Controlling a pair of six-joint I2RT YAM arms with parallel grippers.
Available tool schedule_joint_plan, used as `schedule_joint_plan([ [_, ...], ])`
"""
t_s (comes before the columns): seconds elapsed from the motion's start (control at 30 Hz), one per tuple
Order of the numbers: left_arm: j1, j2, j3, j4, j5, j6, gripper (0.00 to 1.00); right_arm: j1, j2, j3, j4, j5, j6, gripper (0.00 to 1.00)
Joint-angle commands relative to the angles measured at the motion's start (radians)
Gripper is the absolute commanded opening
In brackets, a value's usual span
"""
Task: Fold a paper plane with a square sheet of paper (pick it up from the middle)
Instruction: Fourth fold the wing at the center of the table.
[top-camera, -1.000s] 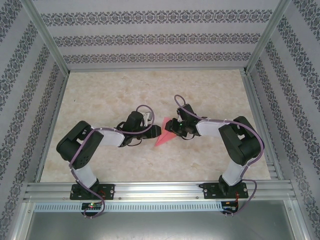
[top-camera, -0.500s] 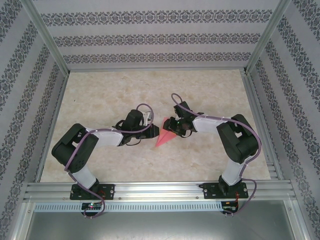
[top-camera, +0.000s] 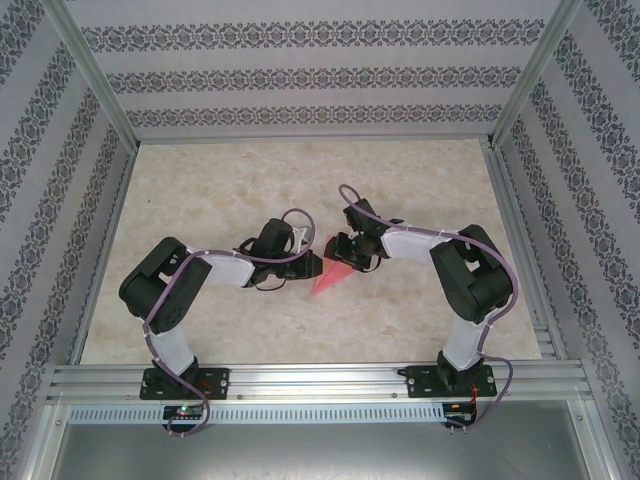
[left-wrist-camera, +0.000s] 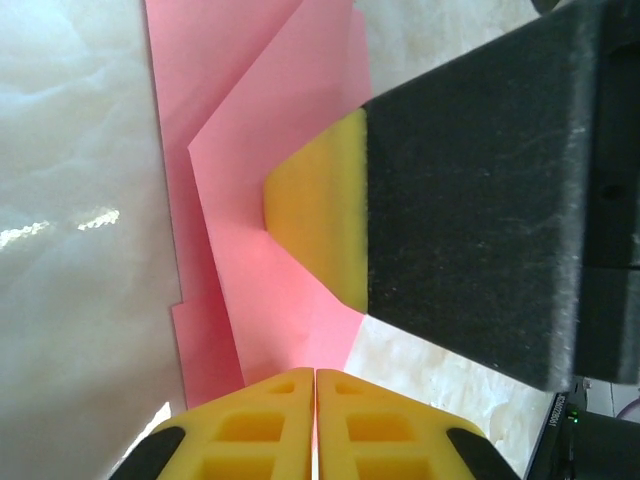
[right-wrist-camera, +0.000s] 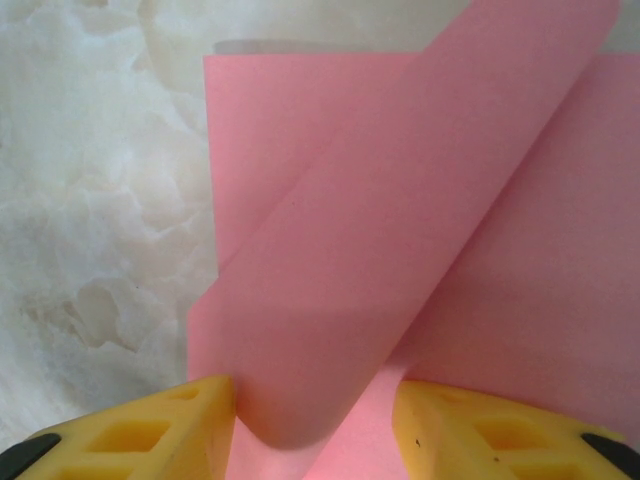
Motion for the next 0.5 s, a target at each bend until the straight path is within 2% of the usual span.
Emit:
schedule_joint_plan([
  [0.0,-0.005,0.021,0.036,-0.03,0.008,0.029,0.09,0.002,0.117,-0.067,-0.145,0.123,0.004,0.5],
  [0.23,-0.007,0.054,0.049,-0.059,-0.011,0.026,0.09,0.006,0.112,-0.072,-0.13,0.106,-0.014,0.46],
  [0.47,-0.005,0.067,0.058,-0.09,-0.034,0.024,0.08,-0.004,0.063,-0.115,-0.033,0.045,-0.027,0.49],
])
